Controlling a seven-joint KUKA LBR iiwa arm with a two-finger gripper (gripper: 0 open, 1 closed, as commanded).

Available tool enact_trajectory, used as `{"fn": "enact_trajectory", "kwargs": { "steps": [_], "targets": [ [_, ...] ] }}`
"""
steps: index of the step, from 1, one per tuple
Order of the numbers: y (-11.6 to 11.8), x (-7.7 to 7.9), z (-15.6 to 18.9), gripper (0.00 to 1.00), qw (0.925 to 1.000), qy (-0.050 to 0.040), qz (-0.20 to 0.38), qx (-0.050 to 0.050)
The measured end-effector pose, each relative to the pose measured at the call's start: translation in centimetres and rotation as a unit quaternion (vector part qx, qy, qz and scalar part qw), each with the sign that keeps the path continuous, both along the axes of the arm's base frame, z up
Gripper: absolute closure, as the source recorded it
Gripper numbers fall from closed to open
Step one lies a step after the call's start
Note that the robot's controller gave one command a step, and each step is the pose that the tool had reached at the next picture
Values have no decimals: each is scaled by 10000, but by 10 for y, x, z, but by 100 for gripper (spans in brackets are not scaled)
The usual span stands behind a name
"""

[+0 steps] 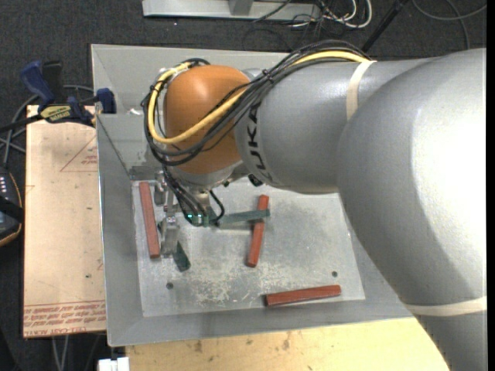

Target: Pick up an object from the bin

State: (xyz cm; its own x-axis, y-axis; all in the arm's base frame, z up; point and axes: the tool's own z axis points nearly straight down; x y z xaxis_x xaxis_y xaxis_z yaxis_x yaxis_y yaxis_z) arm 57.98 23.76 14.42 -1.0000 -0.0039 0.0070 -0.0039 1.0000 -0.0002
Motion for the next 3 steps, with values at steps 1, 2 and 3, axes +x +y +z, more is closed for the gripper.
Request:
{"fn": "enact_trajectory", "kwargs": {
  "steps": [1,2,3],
  "targets": [
    [-32,-37,-76,0,9981,-30,608,6],
    [-30,-34,-72,100,9981,-61,606,23],
    [-30,-35,-73,0,9982,-47,605,17]
  ]
}}
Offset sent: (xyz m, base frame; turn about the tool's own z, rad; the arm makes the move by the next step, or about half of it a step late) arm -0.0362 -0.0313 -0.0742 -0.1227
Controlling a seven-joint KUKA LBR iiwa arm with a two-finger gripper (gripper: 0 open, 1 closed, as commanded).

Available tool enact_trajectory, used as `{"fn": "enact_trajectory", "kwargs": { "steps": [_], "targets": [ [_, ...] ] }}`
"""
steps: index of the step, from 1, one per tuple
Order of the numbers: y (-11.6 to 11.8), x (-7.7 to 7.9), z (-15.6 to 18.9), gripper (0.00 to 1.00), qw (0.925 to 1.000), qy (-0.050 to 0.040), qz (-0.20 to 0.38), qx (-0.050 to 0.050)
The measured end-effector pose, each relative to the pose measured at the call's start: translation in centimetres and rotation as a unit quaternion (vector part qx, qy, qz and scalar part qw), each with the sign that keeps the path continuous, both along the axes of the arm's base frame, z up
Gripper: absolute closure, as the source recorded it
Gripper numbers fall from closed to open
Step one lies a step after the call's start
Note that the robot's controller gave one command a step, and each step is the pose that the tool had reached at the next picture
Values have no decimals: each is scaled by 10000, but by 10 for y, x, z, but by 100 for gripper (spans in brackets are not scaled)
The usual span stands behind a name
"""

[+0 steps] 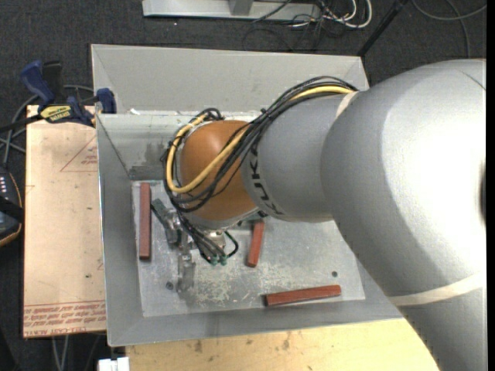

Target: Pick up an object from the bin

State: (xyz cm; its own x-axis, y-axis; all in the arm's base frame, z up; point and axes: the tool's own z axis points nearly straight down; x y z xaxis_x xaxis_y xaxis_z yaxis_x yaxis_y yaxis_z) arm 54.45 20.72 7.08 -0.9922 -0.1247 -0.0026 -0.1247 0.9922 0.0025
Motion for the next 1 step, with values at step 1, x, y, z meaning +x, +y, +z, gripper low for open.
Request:
{"fn": "enact_trajectory", "kwargs": {
  "steps": [1],
  "targets": [
    [-69,12,1,0,9976,-12,-690,-7]
  ]
}}
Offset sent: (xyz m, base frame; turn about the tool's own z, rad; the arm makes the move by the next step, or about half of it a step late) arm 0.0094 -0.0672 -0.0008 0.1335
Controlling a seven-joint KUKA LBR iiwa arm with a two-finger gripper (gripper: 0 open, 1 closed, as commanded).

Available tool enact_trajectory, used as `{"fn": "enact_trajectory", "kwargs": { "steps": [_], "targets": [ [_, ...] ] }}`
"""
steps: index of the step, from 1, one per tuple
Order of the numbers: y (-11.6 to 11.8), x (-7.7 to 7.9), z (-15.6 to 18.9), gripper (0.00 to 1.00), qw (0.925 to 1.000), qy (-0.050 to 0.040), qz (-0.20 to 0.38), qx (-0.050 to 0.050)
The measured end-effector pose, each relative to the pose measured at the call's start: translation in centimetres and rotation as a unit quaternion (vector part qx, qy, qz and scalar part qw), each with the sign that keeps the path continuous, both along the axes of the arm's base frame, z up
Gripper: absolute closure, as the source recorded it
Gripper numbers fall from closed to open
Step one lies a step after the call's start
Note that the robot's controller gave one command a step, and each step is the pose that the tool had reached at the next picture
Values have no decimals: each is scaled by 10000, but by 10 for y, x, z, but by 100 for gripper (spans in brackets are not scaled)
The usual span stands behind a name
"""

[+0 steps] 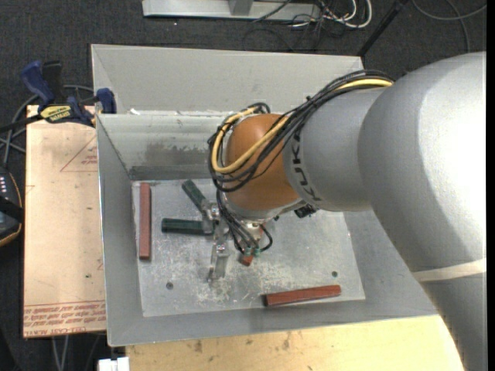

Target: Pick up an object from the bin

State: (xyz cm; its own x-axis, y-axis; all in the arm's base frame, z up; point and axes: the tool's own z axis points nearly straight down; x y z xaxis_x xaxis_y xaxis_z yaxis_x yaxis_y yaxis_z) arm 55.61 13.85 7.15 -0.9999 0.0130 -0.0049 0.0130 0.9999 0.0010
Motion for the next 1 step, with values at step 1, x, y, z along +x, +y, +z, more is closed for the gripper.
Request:
{"fn": "enact_trajectory", "kwargs": {
  "steps": [1],
  "targets": [
    [38,28,-1,0,9973,-5,734,6]
  ]
}}
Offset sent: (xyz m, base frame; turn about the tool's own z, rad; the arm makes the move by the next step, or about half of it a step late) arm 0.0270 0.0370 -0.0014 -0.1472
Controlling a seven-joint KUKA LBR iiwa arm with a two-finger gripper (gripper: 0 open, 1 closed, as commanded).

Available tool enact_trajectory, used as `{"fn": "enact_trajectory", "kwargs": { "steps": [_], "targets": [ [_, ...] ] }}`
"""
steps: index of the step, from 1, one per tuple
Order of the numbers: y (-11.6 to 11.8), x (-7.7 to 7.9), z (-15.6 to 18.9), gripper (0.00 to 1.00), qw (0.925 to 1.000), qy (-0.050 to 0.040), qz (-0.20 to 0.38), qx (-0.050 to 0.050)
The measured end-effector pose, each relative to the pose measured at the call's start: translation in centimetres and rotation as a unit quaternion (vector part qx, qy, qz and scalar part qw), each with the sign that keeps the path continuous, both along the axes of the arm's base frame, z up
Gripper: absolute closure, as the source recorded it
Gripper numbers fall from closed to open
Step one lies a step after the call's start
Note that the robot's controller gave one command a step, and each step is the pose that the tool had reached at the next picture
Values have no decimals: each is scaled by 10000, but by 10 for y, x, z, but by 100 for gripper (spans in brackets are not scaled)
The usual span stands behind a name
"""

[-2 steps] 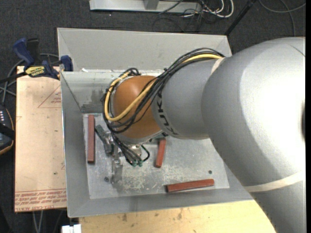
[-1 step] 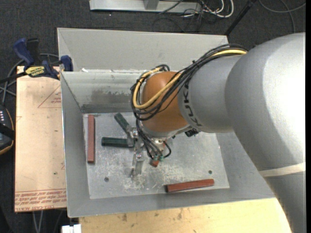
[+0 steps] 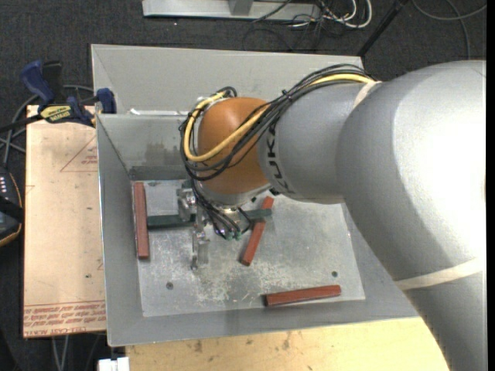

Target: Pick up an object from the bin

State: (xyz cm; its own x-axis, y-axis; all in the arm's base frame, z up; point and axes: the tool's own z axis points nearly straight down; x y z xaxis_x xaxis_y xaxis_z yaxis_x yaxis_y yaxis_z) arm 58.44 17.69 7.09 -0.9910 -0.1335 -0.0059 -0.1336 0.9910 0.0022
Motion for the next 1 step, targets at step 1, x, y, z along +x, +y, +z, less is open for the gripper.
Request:
{"fn": "enact_trajectory", "kwargs": {
  "steps": [1],
  "targets": [
    [0,0,1,100,10000,4,-7,4]
  ]
}}
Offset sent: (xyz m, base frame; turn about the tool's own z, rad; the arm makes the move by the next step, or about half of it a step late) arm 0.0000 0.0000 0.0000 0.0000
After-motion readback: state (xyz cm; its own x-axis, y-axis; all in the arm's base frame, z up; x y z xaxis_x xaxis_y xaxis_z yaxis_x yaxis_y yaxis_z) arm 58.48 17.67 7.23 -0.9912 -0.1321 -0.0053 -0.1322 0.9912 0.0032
